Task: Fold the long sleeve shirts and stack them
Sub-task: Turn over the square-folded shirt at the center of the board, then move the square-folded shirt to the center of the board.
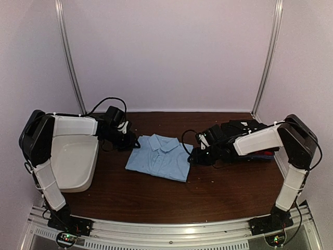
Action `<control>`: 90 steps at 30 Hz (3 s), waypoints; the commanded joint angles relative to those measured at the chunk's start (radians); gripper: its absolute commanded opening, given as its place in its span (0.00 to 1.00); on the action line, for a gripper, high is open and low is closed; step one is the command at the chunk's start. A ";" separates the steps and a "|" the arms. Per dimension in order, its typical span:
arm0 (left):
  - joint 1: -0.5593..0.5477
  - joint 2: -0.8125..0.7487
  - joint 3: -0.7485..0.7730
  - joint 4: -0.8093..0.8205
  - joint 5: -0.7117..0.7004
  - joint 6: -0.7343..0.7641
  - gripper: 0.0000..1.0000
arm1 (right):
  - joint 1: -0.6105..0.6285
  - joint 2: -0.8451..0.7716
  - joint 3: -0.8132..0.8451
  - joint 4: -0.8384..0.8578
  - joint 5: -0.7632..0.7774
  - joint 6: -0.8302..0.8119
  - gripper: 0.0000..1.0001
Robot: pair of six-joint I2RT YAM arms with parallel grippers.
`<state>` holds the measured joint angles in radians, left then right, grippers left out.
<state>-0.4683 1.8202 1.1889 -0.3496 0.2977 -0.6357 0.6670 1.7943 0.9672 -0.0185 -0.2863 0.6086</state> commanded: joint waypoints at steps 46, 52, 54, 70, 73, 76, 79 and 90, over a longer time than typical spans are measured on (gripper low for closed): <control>-0.116 0.138 -0.108 0.210 0.063 -0.200 0.32 | -0.152 0.041 0.130 -0.092 -0.041 -0.151 0.19; -0.124 0.151 -0.081 0.207 0.047 -0.223 0.05 | -0.152 -0.019 0.122 -0.103 -0.028 -0.160 0.29; -0.124 0.148 -0.064 0.188 0.028 -0.222 0.00 | -0.152 -0.037 0.120 -0.109 -0.018 -0.166 0.32; 0.029 0.102 0.084 -0.124 -0.225 -0.007 0.00 | -0.152 -0.150 0.084 -0.157 0.068 -0.209 0.46; 0.078 0.106 0.122 -0.176 -0.273 0.067 0.00 | -0.152 -0.158 0.081 -0.168 0.084 -0.214 0.47; 0.123 0.123 0.165 -0.218 -0.318 0.124 0.00 | -0.151 -0.165 0.077 -0.174 0.096 -0.214 0.48; 0.158 0.136 0.181 -0.235 -0.330 0.150 0.00 | -0.152 -0.167 0.076 -0.181 0.105 -0.214 0.48; 0.209 0.171 0.226 -0.253 -0.351 0.203 0.00 | -0.152 -0.188 0.066 -0.241 0.194 -0.226 0.48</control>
<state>-0.2768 1.9717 1.3743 -0.6006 -0.0341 -0.4728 0.5110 1.6489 1.0534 -0.2207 -0.1654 0.3950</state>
